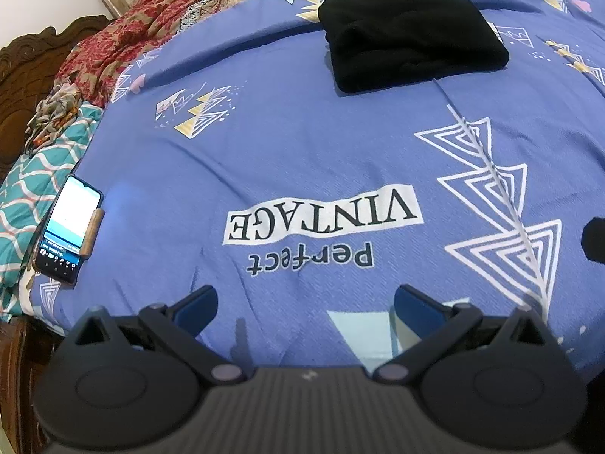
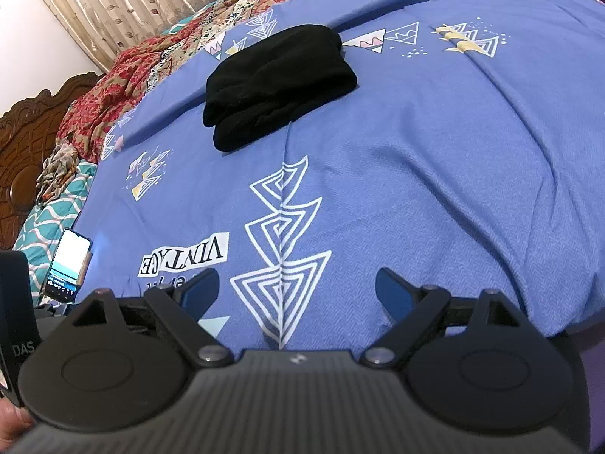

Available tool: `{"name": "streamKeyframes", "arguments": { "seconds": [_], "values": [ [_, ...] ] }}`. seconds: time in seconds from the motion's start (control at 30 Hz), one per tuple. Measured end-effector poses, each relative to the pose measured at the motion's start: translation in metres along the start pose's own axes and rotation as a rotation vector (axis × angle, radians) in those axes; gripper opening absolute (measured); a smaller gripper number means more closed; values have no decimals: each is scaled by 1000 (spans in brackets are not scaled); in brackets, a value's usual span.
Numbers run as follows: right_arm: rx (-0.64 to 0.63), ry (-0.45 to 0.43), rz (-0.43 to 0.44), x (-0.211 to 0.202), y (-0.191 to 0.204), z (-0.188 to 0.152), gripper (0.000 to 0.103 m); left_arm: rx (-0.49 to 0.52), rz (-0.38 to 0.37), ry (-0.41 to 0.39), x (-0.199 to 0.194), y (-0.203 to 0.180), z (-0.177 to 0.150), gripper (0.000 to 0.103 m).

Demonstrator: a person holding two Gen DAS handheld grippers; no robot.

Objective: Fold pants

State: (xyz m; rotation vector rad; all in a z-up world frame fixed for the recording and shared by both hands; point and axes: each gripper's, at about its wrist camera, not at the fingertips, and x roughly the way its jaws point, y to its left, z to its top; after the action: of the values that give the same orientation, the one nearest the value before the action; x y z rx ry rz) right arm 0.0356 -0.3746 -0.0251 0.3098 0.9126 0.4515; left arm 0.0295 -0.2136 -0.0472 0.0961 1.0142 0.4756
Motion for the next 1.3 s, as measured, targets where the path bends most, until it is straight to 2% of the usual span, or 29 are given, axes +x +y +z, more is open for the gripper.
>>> {"name": "streamKeyframes", "arguments": {
  "seconds": [1.3],
  "values": [
    [-5,-17,-4,-3,1,2,91,-20,-28,15,-2,3,1,103]
  ]
}}
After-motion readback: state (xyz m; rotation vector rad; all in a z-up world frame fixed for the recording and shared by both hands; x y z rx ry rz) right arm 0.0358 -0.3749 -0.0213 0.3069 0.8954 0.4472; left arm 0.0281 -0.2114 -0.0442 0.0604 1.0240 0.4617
